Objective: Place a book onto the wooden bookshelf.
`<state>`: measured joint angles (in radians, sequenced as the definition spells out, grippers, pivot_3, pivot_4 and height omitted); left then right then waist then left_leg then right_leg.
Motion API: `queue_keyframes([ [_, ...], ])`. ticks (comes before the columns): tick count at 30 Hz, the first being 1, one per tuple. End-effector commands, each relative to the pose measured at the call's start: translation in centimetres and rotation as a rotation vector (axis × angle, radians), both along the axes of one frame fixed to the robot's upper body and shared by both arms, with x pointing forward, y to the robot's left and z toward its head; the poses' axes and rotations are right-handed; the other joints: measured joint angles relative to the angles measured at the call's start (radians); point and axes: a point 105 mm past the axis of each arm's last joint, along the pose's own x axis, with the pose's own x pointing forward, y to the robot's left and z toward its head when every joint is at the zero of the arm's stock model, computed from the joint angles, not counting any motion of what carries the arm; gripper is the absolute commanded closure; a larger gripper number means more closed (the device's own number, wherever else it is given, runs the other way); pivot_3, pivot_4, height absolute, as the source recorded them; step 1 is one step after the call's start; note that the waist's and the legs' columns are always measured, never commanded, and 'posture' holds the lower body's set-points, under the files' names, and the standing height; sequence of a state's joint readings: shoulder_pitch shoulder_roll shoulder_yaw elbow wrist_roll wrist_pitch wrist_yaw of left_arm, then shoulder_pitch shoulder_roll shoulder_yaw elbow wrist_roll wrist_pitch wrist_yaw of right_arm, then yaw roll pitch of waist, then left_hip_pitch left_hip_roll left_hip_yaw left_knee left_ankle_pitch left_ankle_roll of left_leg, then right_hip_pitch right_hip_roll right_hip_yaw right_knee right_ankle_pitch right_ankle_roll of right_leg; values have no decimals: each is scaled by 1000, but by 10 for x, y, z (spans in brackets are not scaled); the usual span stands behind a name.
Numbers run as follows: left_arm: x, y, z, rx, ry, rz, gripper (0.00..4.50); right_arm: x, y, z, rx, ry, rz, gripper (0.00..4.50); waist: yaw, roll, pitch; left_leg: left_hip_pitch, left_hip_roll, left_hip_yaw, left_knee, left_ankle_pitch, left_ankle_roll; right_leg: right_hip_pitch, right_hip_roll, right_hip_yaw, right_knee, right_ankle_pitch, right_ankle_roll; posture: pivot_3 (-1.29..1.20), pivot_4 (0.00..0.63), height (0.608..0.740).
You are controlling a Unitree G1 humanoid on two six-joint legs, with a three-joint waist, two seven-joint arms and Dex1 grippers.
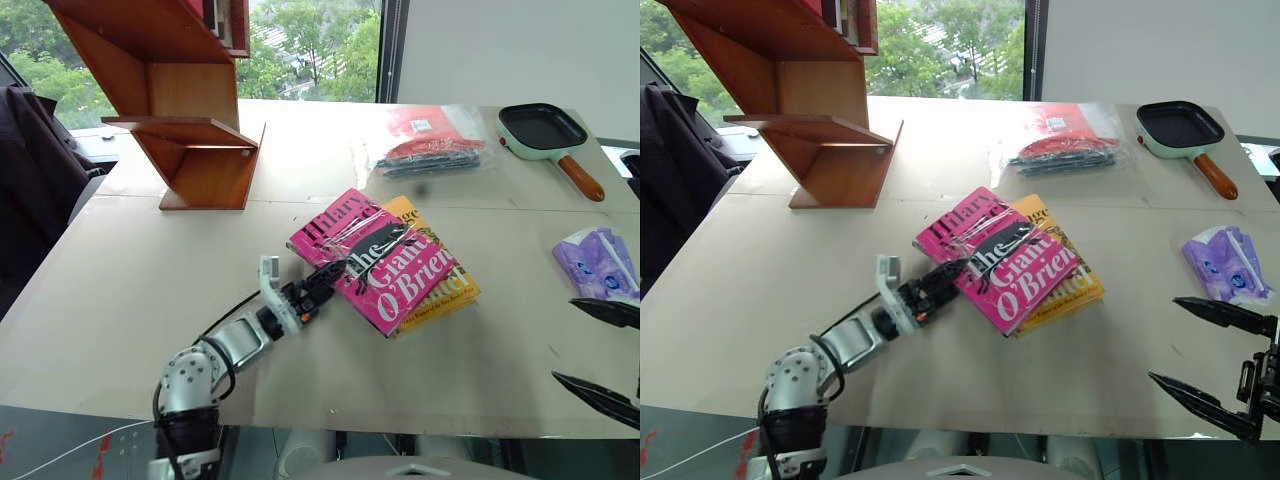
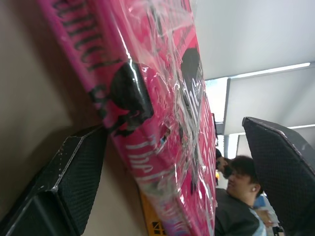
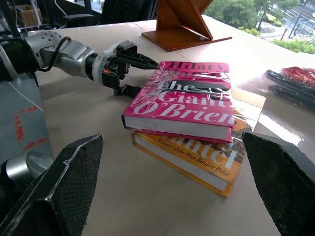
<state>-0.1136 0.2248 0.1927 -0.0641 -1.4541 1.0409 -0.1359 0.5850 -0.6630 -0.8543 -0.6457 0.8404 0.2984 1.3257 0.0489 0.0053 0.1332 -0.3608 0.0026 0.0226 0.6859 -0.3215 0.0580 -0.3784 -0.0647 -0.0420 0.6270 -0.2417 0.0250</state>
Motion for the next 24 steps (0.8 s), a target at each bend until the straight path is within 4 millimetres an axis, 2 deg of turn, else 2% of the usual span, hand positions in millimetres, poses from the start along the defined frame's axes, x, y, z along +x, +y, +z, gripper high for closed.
queue_keyframes([
  [1, -12, -17, -21, 22, 102, -110, 0, -2, -1, 4, -17, -27, 4, 32, -1, 0, 0, 0, 0, 0, 0, 1, -1, 0, 0, 0, 0, 0, 0, 0, 150, 740],
  [9, -6, -23, -19, -19, 111, -116, 0, 1, 8, 8, -8, -29, 6, 32, 0, 0, 0, -1, 0, 0, -1, 1, -2, 0, -1, 0, -1, 0, 0, 0, 150, 740],
  [10, -6, -23, -19, -18, 111, -117, 529, 2, 9, 8, -6, -29, 6, 0, 0, 0, 0, -1, 0, 0, -1, 1, -2, 0, -1, 0, -1, 0, 0, 0, 150, 740],
  [12, -6, -23, -19, -24, 110, -119, 1202, 3, 11, 9, -2, -29, 7, 0, -3, 0, 0, -1, 0, 0, -1, 1, -2, -1, -1, 0, -1, 0, 0, 0, 150, 740],
  [13, -6, -23, -19, -29, 111, -117, 1773, 3, 12, 9, 2, -27, 12, 0, -4, 0, 0, -1, 0, 0, -2, 1, -2, -1, -1, 0, -1, 0, 0, 0, 150, 740],
  [17, -1, -23, -17, -55, 95, -86, 3585, 7, 17, 12, 9, -35, 29, 0, -4, 0, 0, -1, 0, 0, -2, 1, -2, -1, -2, 0, -1, 0, 0, 0, 150, 740],
  [18, 1, -21, -14, -62, 77, -69, 3814, 8, 18, 12, 18, -34, 30, 0, -4, 0, 1, -1, 0, 0, -2, 1, -2, -1, -2, 0, -1, 0, 0, 0, 150, 740],
  [20, 6, -15, -1, -77, -5, -29, 3863, 10, 18, 13, 27, -30, 30, 0, -3, 0, 1, -1, 0, 0, -2, 0, -1, -1, -3, 0, -2, 0, 0, 0, 150, 740],
  [24, 11, 0, 44, 18, -319, 19, 3863, 15, 15, 14, 44, -26, 31, 0, -9, -8, 7, -3, 0, 0, -3, 1, -3, -4, -2, -1, -2, 0, 0, 0, 150, 740],
])
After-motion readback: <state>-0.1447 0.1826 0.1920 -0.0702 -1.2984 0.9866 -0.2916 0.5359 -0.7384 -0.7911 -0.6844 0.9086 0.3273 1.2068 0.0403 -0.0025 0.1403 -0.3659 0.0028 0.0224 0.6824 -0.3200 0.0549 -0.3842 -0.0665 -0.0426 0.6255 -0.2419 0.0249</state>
